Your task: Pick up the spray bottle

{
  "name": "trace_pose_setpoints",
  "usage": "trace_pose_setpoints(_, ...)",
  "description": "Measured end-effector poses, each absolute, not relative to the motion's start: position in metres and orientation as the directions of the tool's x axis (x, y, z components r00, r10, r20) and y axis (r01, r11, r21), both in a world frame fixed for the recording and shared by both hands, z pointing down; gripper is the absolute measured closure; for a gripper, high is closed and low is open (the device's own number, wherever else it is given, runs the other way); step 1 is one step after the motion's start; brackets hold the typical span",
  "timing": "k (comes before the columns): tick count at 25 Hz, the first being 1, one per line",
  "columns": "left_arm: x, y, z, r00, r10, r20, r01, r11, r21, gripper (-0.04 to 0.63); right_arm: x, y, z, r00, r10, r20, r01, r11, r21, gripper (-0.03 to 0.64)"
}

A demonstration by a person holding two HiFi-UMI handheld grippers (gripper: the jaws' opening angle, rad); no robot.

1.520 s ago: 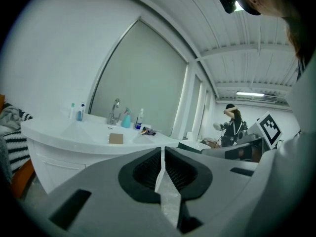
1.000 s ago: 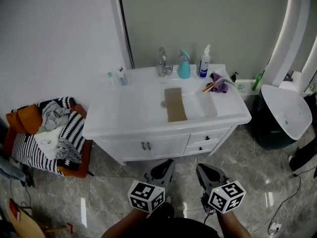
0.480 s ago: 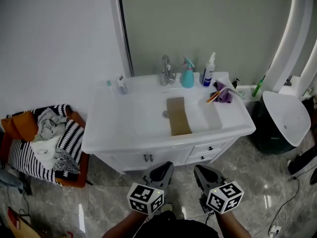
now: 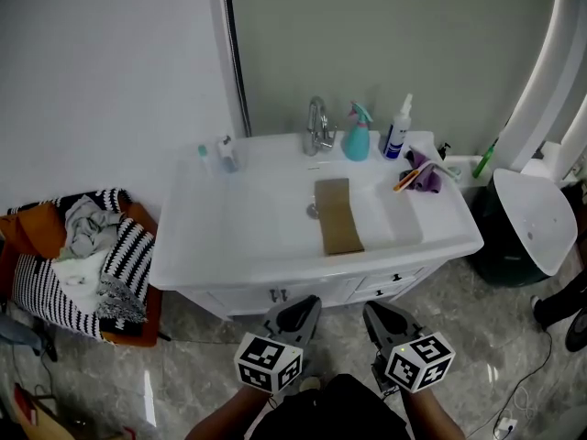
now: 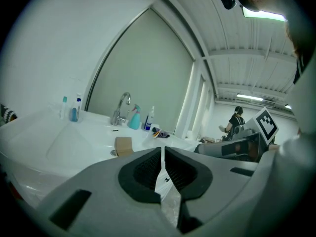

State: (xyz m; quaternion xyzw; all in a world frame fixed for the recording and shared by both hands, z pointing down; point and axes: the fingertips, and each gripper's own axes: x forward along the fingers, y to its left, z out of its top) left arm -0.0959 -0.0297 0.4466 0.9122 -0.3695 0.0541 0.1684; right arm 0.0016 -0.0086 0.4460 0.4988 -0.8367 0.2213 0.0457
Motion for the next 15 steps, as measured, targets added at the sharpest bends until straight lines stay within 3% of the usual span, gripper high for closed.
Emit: trace_pose_setpoints(15, -0.067, -0.115, 0.448, 0.696, -0.672, 0.253, -0.718, -0.654, 0.238, 0.572, 0.026, -0.108, 0.444, -0.540, -0.799, 0.264, -0.831, 0.456, -0.319, 0.611)
